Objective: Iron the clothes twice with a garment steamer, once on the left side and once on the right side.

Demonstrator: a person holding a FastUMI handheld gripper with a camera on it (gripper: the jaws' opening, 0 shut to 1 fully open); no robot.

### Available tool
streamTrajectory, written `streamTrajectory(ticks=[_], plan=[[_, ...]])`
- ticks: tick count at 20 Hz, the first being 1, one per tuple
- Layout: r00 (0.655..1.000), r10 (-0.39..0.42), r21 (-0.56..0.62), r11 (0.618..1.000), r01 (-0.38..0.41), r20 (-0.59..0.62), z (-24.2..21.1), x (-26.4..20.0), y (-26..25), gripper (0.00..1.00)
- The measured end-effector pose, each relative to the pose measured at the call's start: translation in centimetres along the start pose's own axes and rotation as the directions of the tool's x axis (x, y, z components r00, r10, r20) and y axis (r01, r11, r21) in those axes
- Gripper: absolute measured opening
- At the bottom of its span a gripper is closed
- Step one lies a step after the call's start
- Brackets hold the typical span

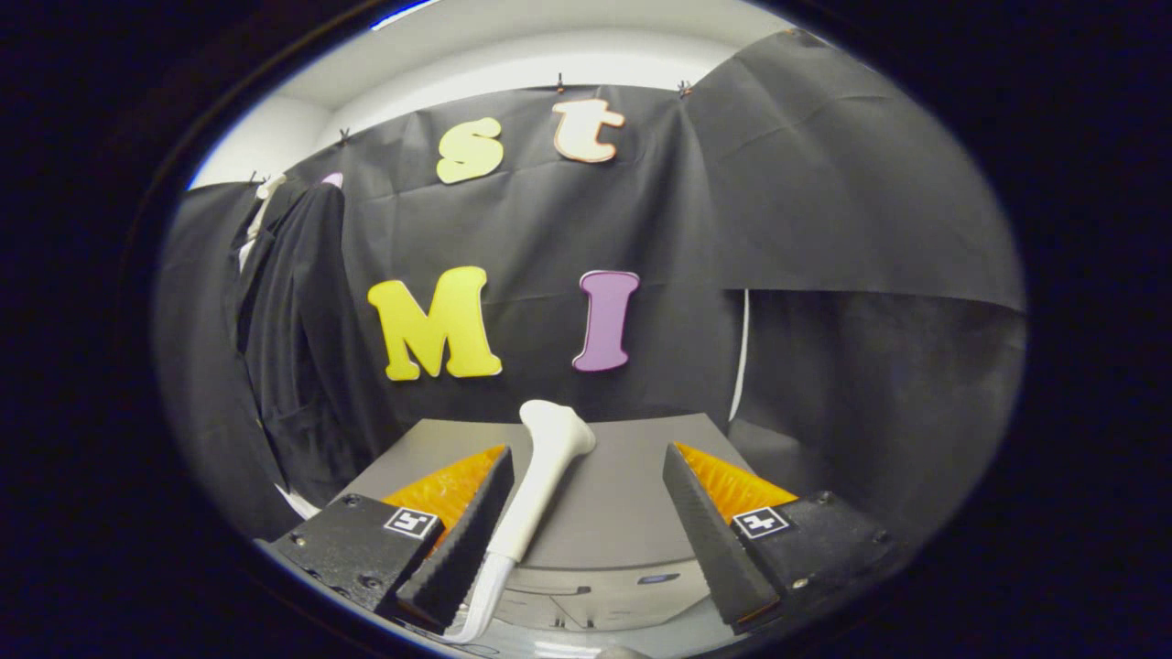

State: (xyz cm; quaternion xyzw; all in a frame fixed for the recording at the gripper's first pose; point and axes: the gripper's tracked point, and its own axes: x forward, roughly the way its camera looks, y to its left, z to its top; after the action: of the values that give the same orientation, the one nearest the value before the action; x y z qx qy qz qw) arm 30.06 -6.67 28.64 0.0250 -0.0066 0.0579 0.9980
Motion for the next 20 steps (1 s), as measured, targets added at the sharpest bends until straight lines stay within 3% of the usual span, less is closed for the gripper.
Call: streamTrajectory(ticks=[10,14,20], plan=[[0.964,0.092,0.009,0.996,-0.093,-0.251,-5.4,12.0,2.1,0.9],[0.945,0.113,0.015,0.993,-0.115,-0.308,-6.9,14.3,2.8,0.74],[0.93,0.128,0.036,0.992,-0.123,-0.345,-7.6,15.0,3.2,0.65]])
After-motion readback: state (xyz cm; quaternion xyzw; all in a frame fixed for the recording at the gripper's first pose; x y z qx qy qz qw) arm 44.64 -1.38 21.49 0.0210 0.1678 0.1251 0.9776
